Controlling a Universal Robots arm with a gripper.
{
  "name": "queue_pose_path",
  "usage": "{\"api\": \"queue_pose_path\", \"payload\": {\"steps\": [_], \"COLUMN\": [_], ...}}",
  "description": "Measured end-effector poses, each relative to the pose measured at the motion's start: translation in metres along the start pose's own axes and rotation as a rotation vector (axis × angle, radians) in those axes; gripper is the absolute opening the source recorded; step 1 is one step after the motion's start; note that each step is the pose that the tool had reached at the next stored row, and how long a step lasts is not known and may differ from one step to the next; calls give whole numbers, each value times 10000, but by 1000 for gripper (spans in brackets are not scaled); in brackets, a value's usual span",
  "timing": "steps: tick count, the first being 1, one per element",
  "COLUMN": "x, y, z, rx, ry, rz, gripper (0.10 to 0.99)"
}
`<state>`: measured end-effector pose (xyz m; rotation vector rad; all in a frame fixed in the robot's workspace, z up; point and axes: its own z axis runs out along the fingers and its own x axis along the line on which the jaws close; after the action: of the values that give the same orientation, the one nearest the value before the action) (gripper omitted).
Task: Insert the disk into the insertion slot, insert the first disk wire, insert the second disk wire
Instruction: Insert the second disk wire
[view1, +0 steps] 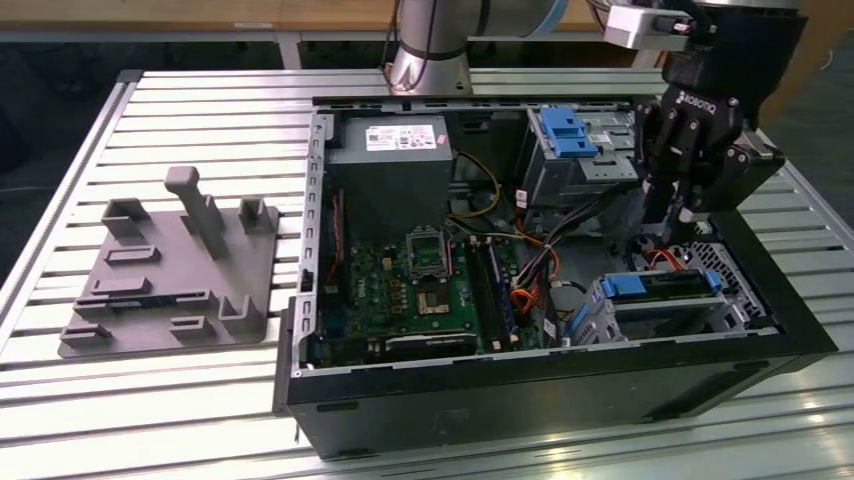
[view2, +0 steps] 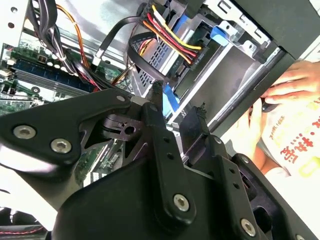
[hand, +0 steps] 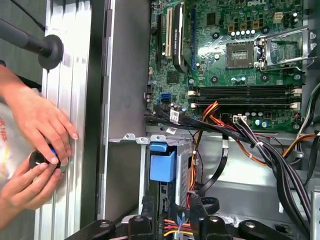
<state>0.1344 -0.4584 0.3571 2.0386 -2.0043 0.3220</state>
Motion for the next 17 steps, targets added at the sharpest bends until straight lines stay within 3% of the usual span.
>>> {"api": "queue_pose_path", "payload": {"steps": [17], "x": [-36], "y": [-47], "z": [89], "rx": [-6], "ry": [252], "rz": [8], "gripper": [416]}}
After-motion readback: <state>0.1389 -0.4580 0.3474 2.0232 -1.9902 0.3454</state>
